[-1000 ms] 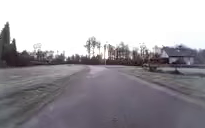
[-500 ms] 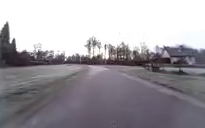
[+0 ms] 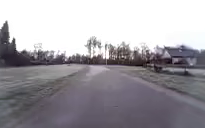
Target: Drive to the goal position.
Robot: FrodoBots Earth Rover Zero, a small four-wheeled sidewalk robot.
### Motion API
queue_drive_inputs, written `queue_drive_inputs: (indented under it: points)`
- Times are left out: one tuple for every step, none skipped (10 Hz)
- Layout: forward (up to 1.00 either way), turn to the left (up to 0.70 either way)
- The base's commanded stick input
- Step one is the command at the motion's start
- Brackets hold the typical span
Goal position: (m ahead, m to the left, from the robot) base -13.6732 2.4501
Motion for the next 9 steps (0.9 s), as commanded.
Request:
queue_drive_inputs:
  points:
    - [1.0,0.0]
    - [1.0,0.0]
    - [0.81,0.0]
    - [0.14,0.0]
    - [0.0,0.0]
    - [0.0,0.0]
    - [0.0,0.0]
    - [0.0,-0.52]
    - [0.0,-1.0]
